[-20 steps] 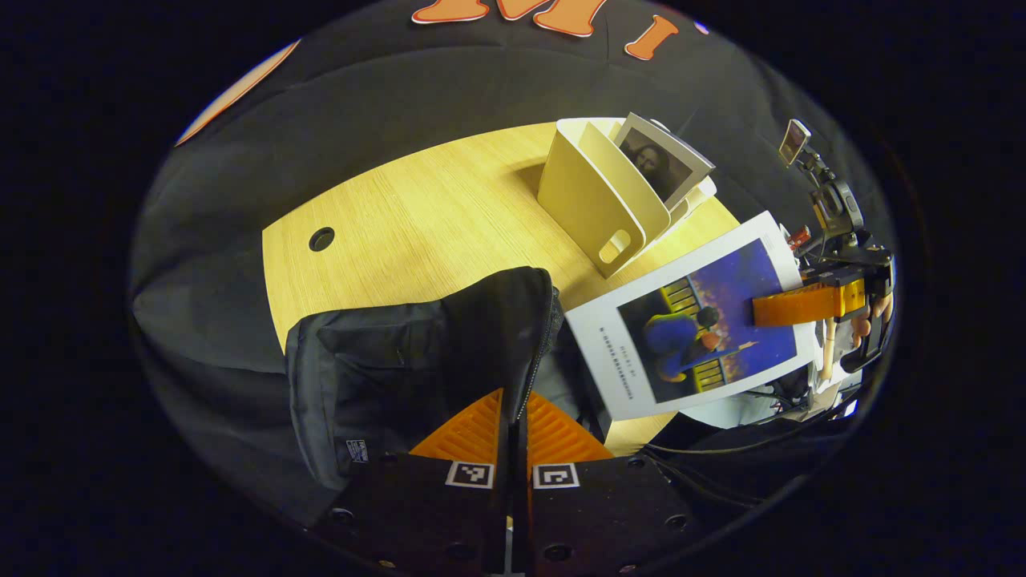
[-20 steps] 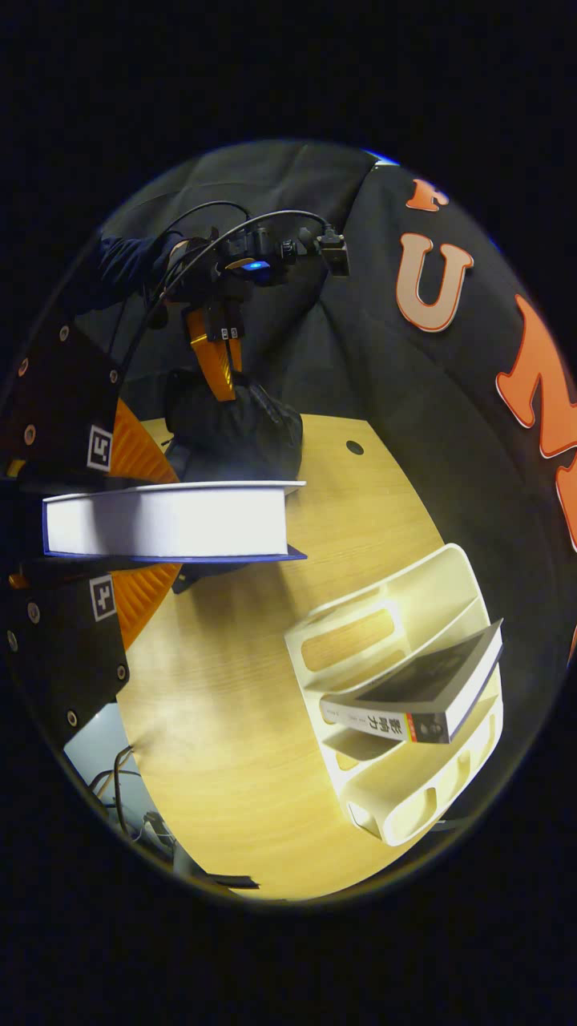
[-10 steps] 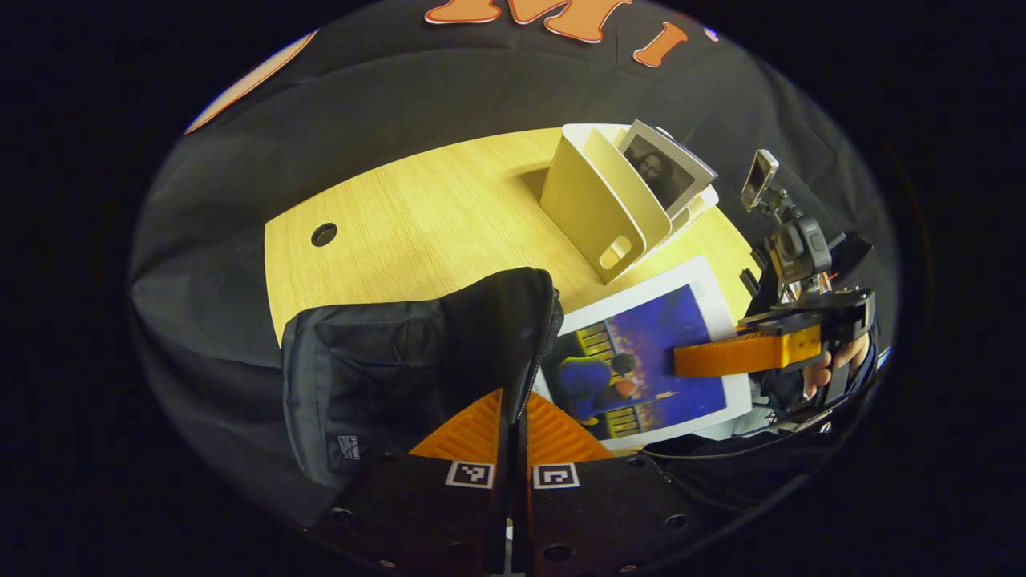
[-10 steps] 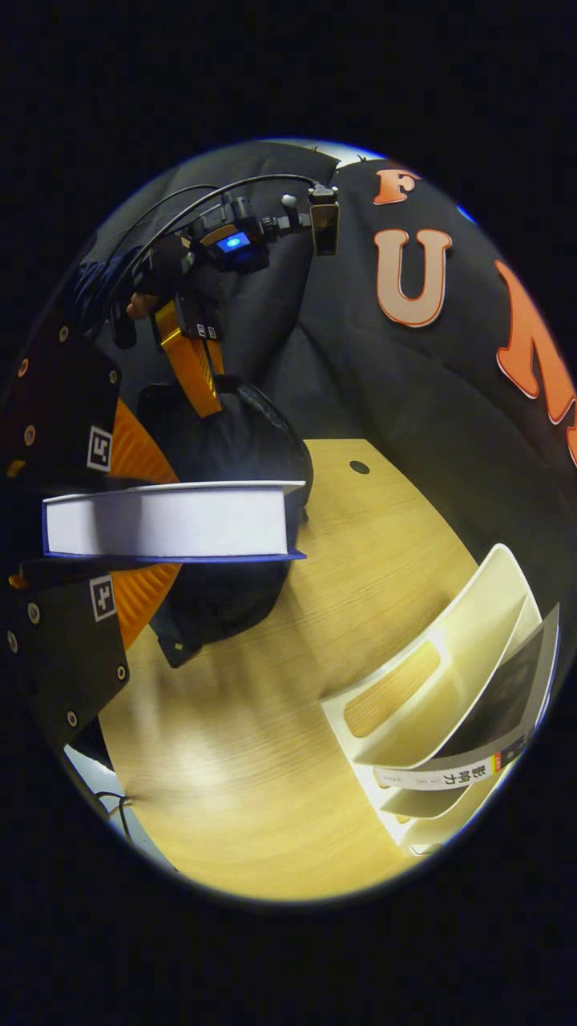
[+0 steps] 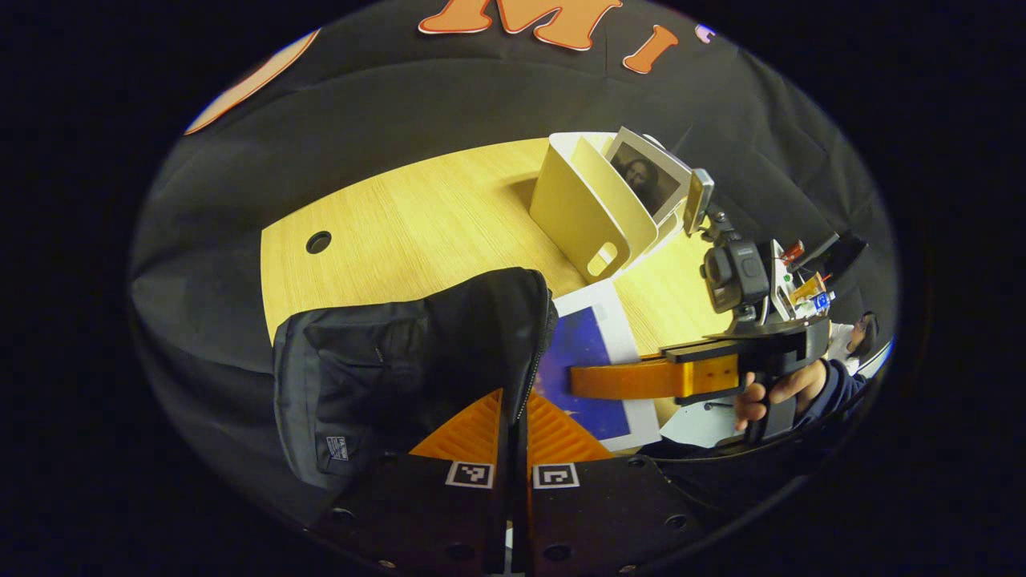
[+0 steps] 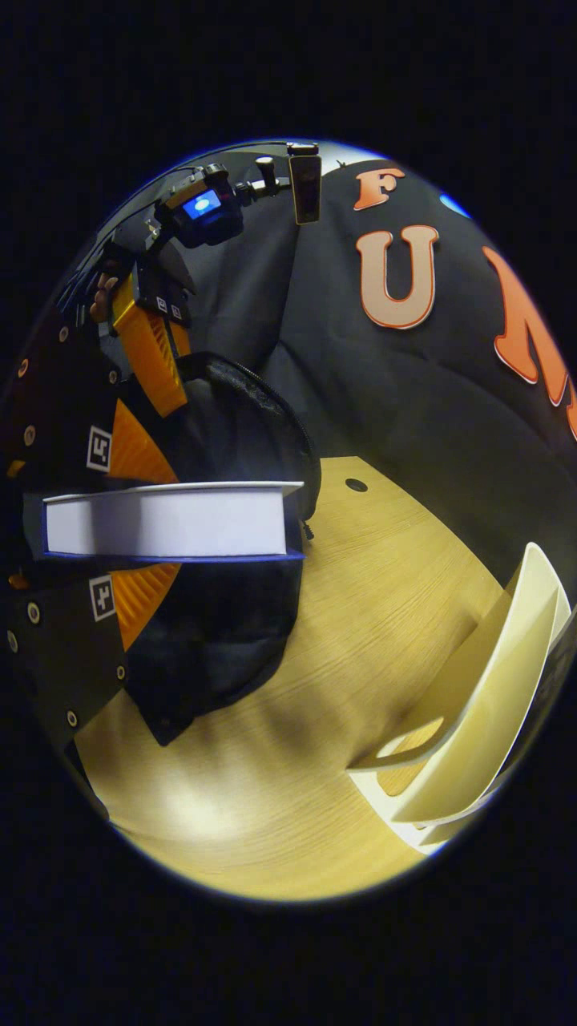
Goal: Open the schoolbag, grab two books from the bookshelf and put them into the schoolbag.
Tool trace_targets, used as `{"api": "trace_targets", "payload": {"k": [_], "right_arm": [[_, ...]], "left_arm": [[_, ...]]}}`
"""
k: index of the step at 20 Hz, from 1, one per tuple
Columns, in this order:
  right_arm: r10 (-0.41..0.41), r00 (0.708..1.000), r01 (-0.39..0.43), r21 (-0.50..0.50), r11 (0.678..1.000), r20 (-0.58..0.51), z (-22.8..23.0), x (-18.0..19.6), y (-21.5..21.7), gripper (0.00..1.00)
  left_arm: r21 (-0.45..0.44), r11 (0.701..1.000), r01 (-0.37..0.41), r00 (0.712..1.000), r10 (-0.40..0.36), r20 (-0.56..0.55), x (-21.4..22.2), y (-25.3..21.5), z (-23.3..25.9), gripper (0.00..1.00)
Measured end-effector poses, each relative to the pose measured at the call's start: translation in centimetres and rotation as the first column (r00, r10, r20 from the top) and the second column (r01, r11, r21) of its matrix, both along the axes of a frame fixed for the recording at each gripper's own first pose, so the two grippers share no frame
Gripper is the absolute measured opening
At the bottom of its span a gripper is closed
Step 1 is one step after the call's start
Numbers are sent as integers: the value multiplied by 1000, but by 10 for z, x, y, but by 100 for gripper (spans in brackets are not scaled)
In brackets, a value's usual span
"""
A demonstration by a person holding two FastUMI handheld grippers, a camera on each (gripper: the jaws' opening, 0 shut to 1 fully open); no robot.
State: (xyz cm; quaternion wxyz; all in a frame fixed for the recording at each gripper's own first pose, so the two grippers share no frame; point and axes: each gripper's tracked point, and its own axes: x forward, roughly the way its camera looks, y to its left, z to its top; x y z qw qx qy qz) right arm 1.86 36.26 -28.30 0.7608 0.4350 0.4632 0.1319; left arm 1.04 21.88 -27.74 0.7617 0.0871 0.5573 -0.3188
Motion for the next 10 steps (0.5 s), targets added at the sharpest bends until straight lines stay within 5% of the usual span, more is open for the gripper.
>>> {"api": "trace_targets", "payload": {"k": [10], "right_arm": [[-52,995,42,119,992,84,-15,20,36,32]], "left_arm": [[-30,999,-24,999,23,-31,-8,-14,-9,4]]}}
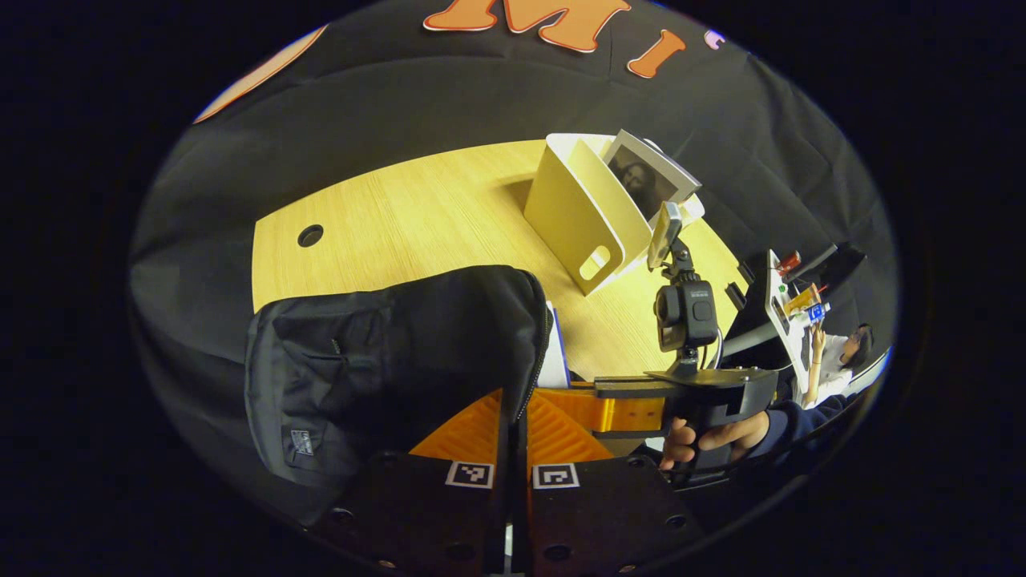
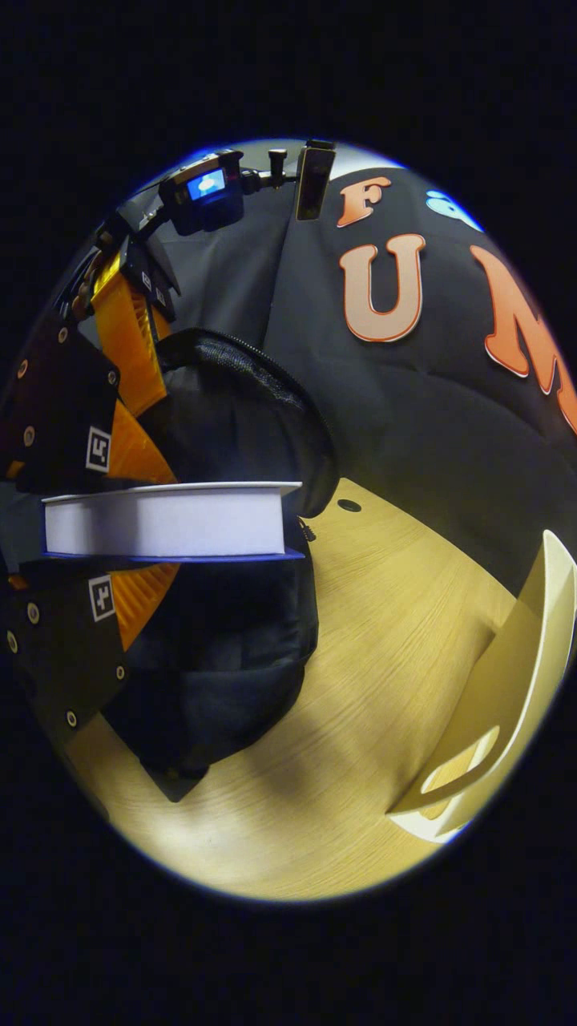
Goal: Open the schoolbag, grab two books from the bookshelf and put them into the schoolbag.
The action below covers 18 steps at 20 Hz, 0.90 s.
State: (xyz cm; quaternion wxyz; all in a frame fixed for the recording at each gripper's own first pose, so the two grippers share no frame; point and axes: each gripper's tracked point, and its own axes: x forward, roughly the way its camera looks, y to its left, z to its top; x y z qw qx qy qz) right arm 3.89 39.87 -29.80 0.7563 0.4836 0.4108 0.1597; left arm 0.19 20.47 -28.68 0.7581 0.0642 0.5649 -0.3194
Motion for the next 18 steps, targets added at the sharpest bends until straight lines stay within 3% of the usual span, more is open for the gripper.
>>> {"api": "trace_targets", "payload": {"k": [3,9,12,18], "right_arm": [[26,999,-27,33,999,48,-1,-2,0,33],[-11,997,2,113,994,77,0,-6,-20,31],[17,995,-29,112,993,102,-7,-5,-5,31],[-6,997,-3,121,993,74,-25,5,4,31]], "left_arm": [[-1,1000,-6,1000,6,-12,-2,-2,-6,4],[-19,999,-31,999,30,-40,-2,-1,-11,4],[-19,999,-32,998,31,-50,-2,-5,-12,4],[-12,1000,-25,997,25,-69,-9,-8,-11,4]]}}
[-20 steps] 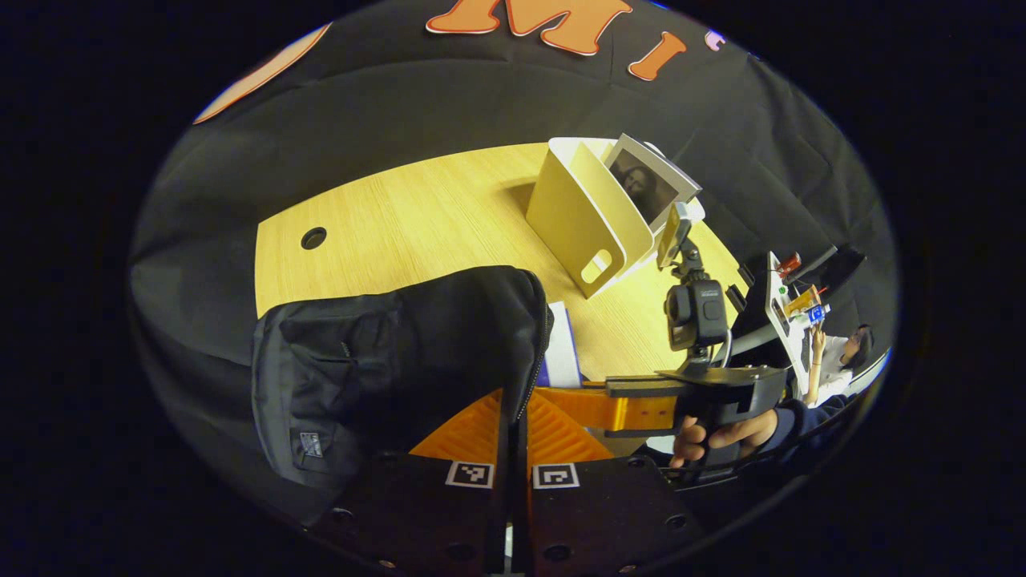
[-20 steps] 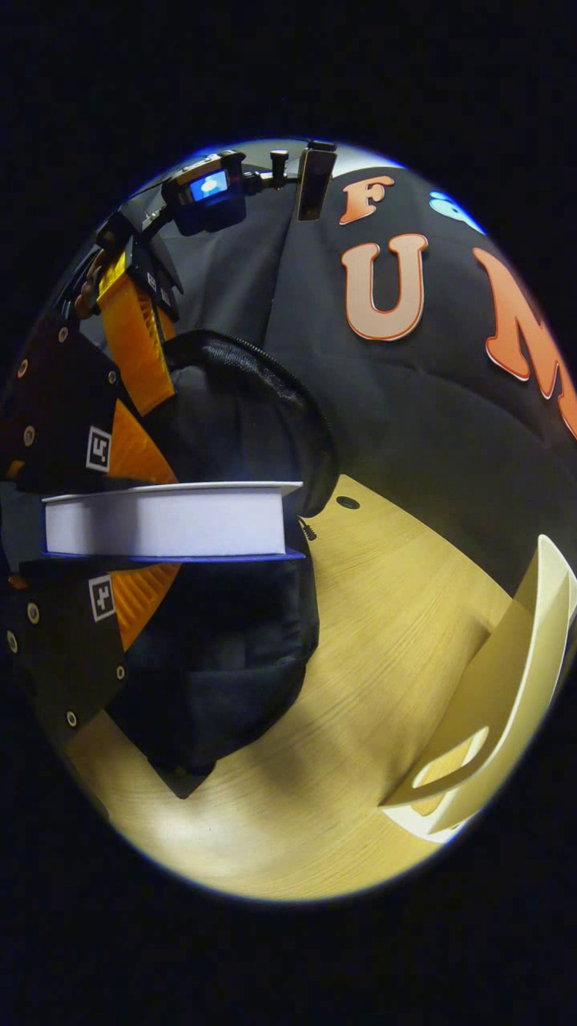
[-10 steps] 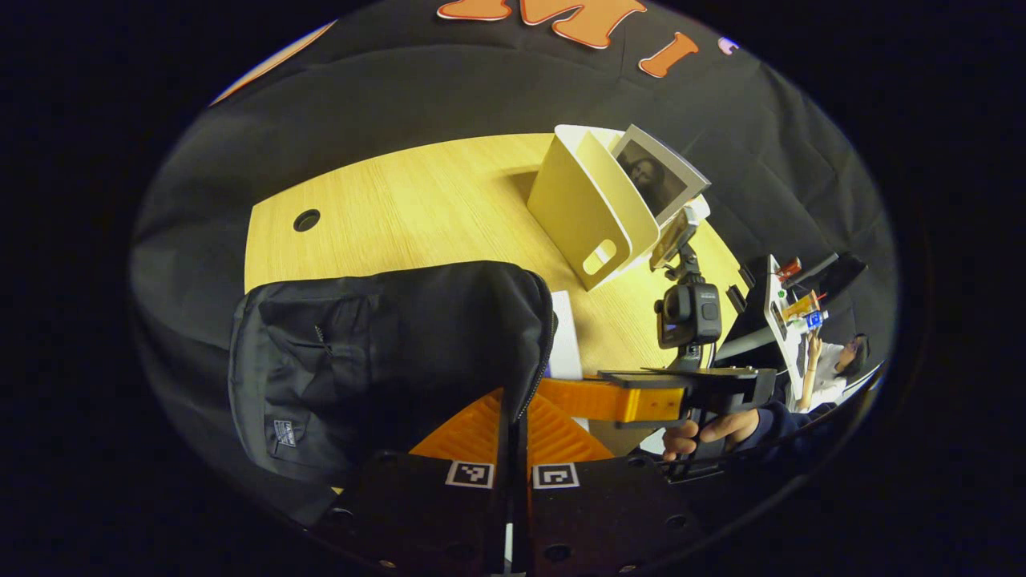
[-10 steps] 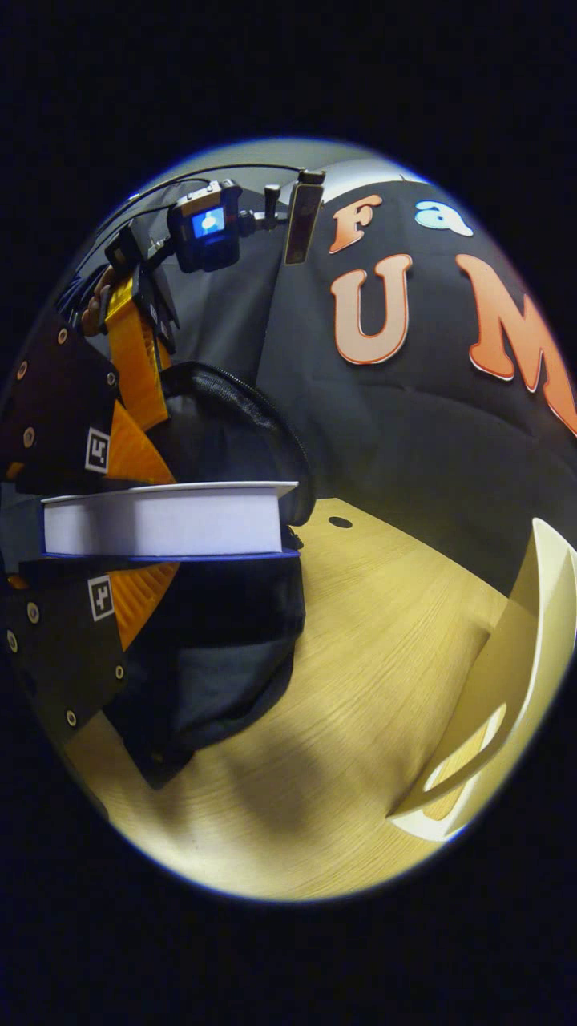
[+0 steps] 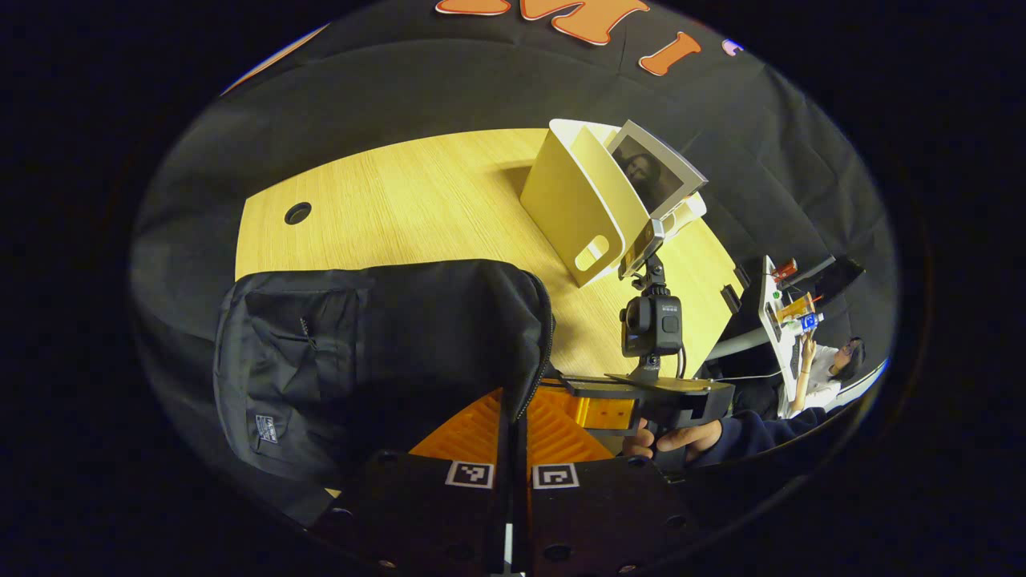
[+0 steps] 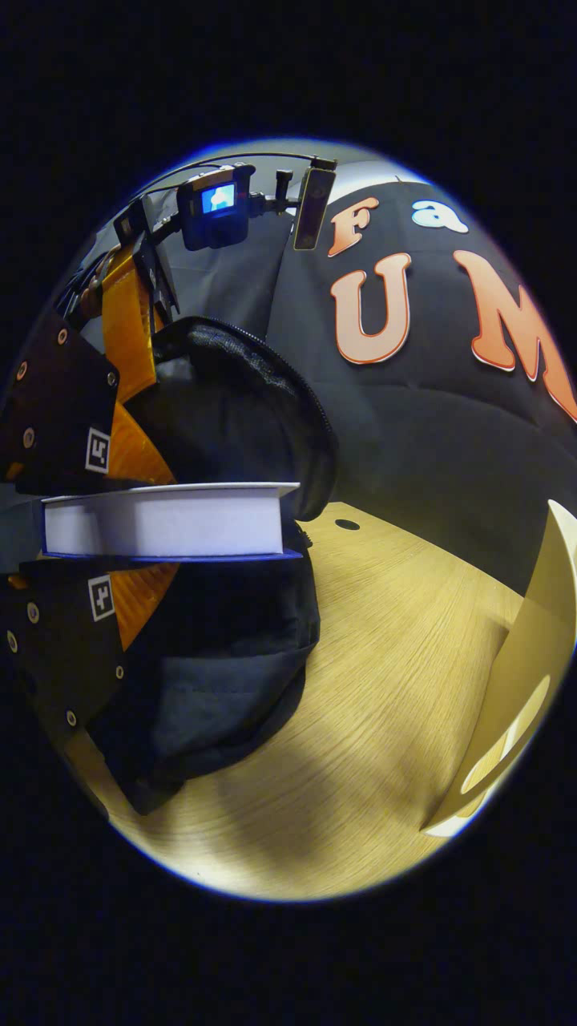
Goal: Open the schoolbag, grab two books from the bookshelf and put them into the schoolbag.
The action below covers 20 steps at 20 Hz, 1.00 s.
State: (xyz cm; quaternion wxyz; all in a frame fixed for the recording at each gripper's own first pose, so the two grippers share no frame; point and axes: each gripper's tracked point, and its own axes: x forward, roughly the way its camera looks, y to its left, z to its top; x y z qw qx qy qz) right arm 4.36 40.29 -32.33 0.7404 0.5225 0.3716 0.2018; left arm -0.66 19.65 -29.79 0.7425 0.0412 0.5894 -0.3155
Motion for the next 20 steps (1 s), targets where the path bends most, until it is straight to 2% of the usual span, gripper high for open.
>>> {"api": "trace_targets", "payload": {"k": [3,4,5,6,7,10,12,16,20], "right_arm": [[-22,999,21,-16,1000,-46,-9,6,-1,33],[-8,996,0,-88,996,-91,-19,0,-4,29],[13,993,-30,-153,988,-115,-27,-5,-7,32],[51,985,-85,-207,975,-164,-37,-13,-1,59],[94,977,-141,-244,960,-193,-42,-21,2,81],[163,954,-253,-386,887,-252,-58,-36,-6,99],[192,942,-304,-451,839,-277,-50,-49,-15,99],[231,914,-381,-507,774,-333,-49,-67,-48,98],[267,926,-376,-562,737,-268,-7,-71,-87,99]], "left_arm": [[13,1000,-15,1000,15,1,0,1,-1,4],[22,1000,-23,1000,23,3,3,4,-3,4],[25,999,-30,1000,30,2,4,7,-5,4],[27,999,-31,1000,31,1,4,8,-6,4],[33,999,-33,999,33,4,5,9,-7,4],[61,998,-24,1000,23,20,6,9,-12,4],[68,997,-32,999,30,23,5,8,-12,4],[84,994,-64,997,61,37,6,11,-13,4],[109,991,-74,997,70,38,2,10,-15,4]]}}
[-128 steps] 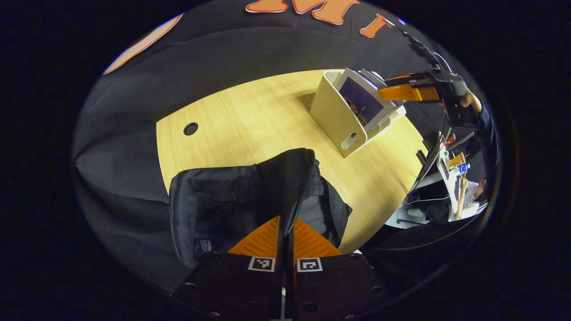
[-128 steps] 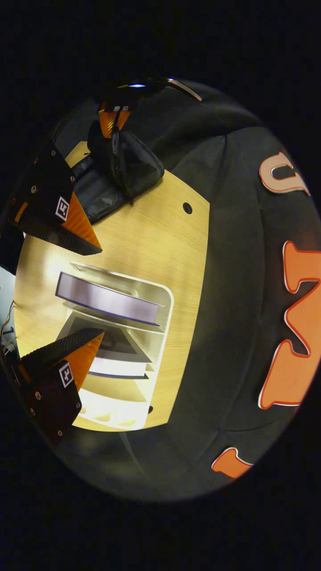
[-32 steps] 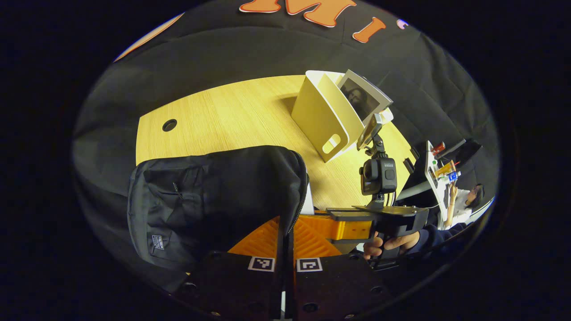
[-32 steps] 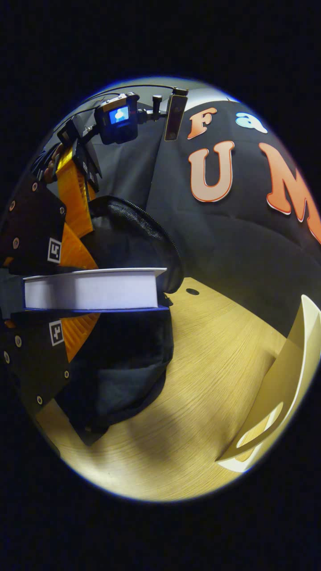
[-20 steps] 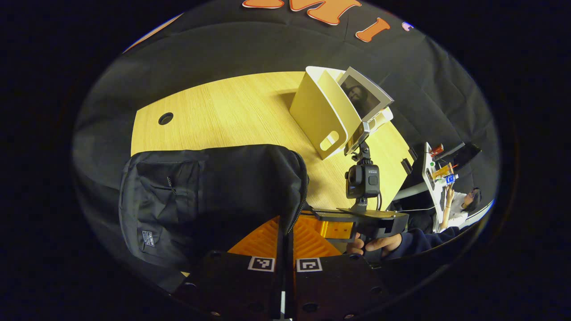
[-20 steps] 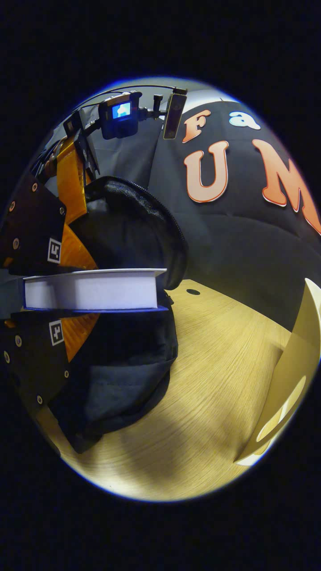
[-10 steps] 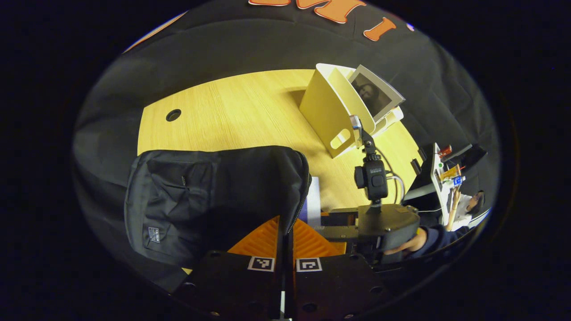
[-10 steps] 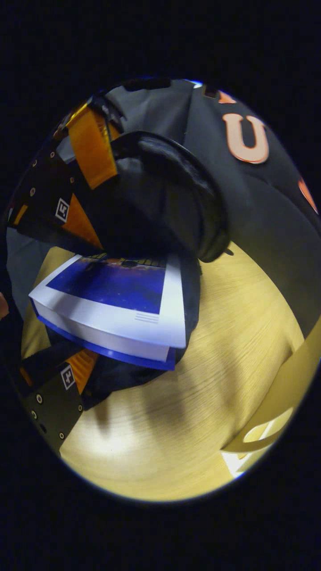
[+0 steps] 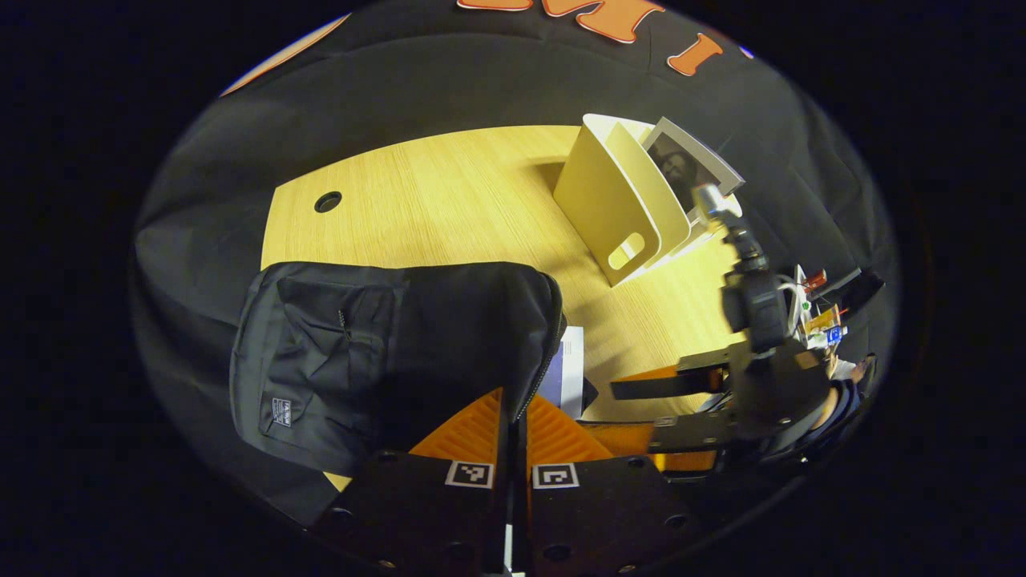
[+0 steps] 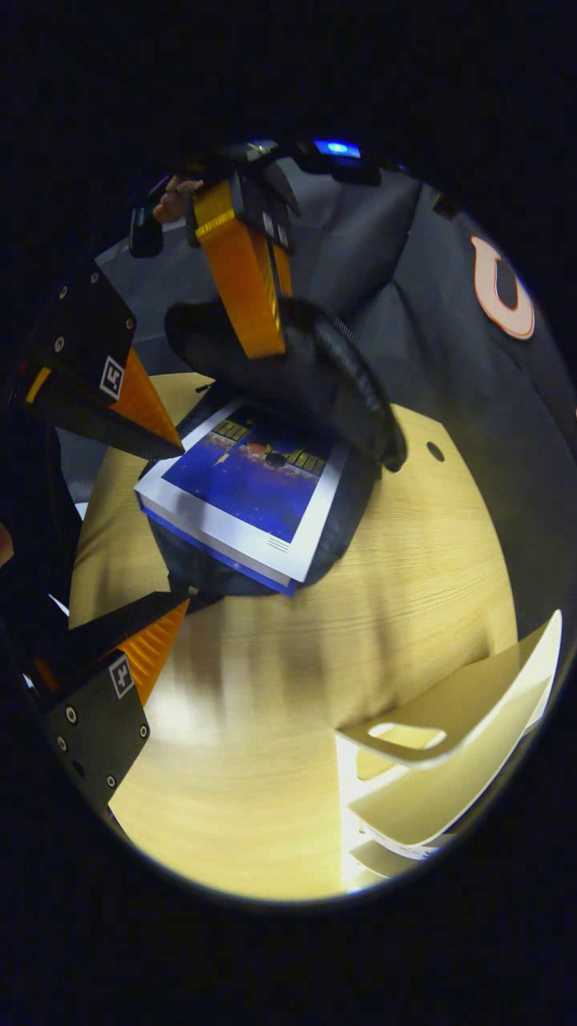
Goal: Open the schoolbag, grab two books from the bookshelf and put them into the schoolbag.
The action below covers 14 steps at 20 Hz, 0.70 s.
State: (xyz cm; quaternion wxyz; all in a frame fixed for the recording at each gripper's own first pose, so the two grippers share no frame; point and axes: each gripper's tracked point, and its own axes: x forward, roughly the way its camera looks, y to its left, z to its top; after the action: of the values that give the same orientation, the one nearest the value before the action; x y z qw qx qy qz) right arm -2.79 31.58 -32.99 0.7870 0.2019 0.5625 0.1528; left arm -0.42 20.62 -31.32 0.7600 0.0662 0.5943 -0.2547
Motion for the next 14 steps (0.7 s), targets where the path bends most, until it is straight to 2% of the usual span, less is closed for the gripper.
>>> {"api": "trace_targets", "payload": {"k": [9,14], "right_arm": [[-10,996,25,-183,983,85,78,19,-141,99],[23,992,14,-287,958,126,114,44,-196,99]], "left_arm": [[73,997,35,999,-35,4,1,-6,0,4],[84,996,31,999,-32,7,1,-8,-1,4]]}}
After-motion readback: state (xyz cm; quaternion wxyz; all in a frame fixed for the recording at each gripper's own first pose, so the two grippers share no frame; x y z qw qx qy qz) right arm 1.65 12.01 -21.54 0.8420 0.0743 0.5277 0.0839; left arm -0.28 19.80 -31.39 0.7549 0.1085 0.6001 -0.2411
